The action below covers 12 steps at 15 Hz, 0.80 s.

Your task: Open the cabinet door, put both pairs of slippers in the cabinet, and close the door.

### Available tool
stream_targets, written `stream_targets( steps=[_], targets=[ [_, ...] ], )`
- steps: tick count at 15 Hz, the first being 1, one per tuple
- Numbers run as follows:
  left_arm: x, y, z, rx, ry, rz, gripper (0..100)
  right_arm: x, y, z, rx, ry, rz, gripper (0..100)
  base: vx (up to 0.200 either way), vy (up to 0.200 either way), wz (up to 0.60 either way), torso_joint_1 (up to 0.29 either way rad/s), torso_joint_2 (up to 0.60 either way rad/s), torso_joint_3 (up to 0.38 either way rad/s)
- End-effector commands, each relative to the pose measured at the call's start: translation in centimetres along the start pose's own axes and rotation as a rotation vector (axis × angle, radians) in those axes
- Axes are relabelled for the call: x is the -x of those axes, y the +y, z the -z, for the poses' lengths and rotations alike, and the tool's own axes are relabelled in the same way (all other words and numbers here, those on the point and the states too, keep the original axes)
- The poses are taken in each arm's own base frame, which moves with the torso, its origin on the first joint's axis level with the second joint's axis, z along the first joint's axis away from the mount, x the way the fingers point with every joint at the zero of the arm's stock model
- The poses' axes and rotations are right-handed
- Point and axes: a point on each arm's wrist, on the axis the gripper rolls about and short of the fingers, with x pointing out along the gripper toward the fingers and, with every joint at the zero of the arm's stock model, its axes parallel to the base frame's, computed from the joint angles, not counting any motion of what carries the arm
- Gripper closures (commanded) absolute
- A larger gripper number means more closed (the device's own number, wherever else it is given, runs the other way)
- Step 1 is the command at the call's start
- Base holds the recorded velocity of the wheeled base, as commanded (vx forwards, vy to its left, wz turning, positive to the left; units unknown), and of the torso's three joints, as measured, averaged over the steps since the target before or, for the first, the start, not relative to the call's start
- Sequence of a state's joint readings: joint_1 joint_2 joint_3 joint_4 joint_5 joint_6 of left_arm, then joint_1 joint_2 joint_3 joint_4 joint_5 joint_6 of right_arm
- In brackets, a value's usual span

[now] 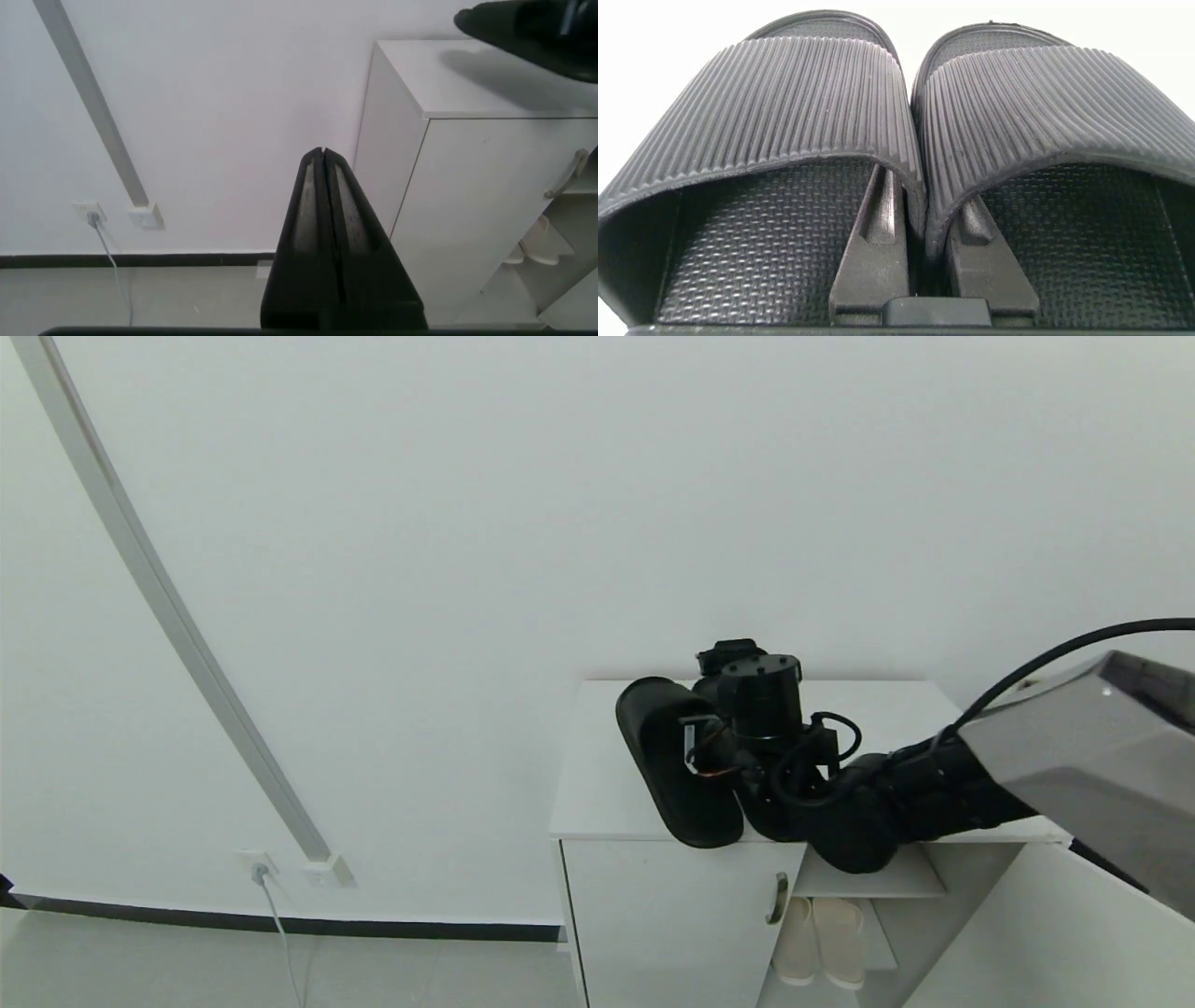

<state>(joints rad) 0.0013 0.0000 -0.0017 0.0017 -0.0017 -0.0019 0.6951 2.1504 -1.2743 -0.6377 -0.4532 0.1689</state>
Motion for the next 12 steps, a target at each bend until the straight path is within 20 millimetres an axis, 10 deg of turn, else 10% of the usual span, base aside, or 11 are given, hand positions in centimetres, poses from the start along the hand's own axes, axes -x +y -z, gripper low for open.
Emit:
stream_targets(
  steps=[1,6,12],
  targets=[
    [0.0,0.0,0.0,0.001,0.002,0.0,100,5.9,-0.7,-2.6,-0.013,-0.033,-0.095,100,0.0,0.0,0.0,0.0,0.0,0.0],
    [0.0,0.0,0.0,0.0,0.0,0.001,100,12.0,-2.0,-0.3,0.018,0.013,-0.218,100,0.0,0.0,0.0,0.0,0.0,0.0],
    [0.0,0.0,0.0,0.003,0.0,0.0,100,13.1,-2.8,1.0,0.034,0.059,-0.219,100,0.0,0.0,0.0,0.0,0.0,0.0]
  ],
)
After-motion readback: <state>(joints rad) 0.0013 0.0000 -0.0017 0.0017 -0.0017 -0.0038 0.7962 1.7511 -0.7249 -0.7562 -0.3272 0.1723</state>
